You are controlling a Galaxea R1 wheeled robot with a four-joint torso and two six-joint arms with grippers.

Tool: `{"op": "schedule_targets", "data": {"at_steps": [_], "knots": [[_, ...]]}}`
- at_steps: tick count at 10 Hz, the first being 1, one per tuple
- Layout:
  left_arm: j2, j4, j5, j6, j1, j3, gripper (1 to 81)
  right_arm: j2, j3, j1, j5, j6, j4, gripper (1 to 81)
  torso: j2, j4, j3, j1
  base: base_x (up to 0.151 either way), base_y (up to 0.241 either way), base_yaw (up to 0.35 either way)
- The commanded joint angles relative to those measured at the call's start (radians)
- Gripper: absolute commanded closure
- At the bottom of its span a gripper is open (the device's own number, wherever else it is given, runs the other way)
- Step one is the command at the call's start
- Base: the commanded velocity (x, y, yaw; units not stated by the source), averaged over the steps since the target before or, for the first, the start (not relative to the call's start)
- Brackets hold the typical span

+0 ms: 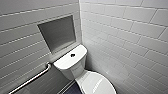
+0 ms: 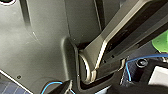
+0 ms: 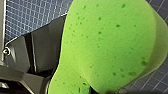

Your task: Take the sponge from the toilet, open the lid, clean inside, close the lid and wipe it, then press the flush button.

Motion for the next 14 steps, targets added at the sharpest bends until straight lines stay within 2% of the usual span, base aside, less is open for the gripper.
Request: {"op": "schedule_targets", "data": {"at_steps": [1,2,4,5,6,7,8,9,10,11,12,14], "knots": [[0.01,-0.005,0.058,-0.002,-0.011,-0.037,1.0,0.175,-0.237,-0.067,-0.034,-0.009,-0.068,81.1,0.095,0.0,0.0,-0.061,0.0,0.0,0.0],[0.018,-0.007,0.058,-0.002,-0.011,-0.049,1.0,0.227,-0.313,-0.061,-0.077,-0.004,-0.066,81.1,0.034,0.0,0.0,-0.022,0.0,0.0,0.0],[0.019,-0.008,0.058,-0.002,-0.011,-0.054,1.0,0.283,-0.387,-0.059,-0.144,-0.003,-0.058,81.1,0.071,0.0,0.0,-0.047,0.0,0.0,0.0],[0.021,-0.008,0.058,-0.002,-0.011,-0.054,1.0,0.31,-0.401,-0.044,-0.194,-0.027,-0.052,81.1,0.081,0.0,0.0,-0.053,0.0,0.0,0.0],[0.022,-0.007,0.058,-0.004,-0.011,-0.054,1.0,0.344,-0.415,-0.028,-0.32,-0.129,-0.035,81.1,0.081,0.0,0.0,-0.053,0.0,0.0,0.0],[0.024,-0.007,0.058,-0.004,-0.011,-0.054,1.0,0.37,-0.418,-0.018,-0.358,-0.285,0.089,81.1,0.079,0.0,0.0,-0.053,0.0,0.0,0.0],[0.024,-0.008,0.058,-0.004,-0.011,-0.054,1.0,0.376,-0.416,-0.016,-0.361,-0.495,0.283,81.1,0.079,0.0,0.0,-0.053,0.0,0.0,0.0],[0.024,-0.008,0.058,-0.004,-0.013,-0.054,1.0,0.375,-0.404,-0.01,-0.355,-0.815,0.586,81.1,0.079,0.0,0.0,-0.053,0.0,0.0,0.0],[0.024,-0.007,0.058,-0.004,-0.011,-0.054,1.0,0.365,-0.377,-0.011,-0.355,-1.038,0.79,81.1,0.079,0.0,0.0,-0.053,0.0,0.0,0.0],[0.027,-0.007,0.058,-0.004,-0.011,-0.054,1.0,0.358,-0.357,-0.018,-0.351,-1.124,0.861,81.1,0.079,0.0,0.0,-0.053,0.0,0.0,0.0],[0.03,-0.008,0.058,-0.004,-0.011,-0.057,1.0,0.346,-0.349,-0.001,-0.353,-1.127,0.887,81.1,0.079,0.0,0.0,-0.053,0.0,0.0,0.0],[0.055,-0.007,0.058,-0.004,-0.013,-0.095,1.0,0.356,-0.347,0.001,-0.355,-1.128,0.884,81.1,0.079,0.0,0.0,-0.053,0.0,0.0,0.0]]}}
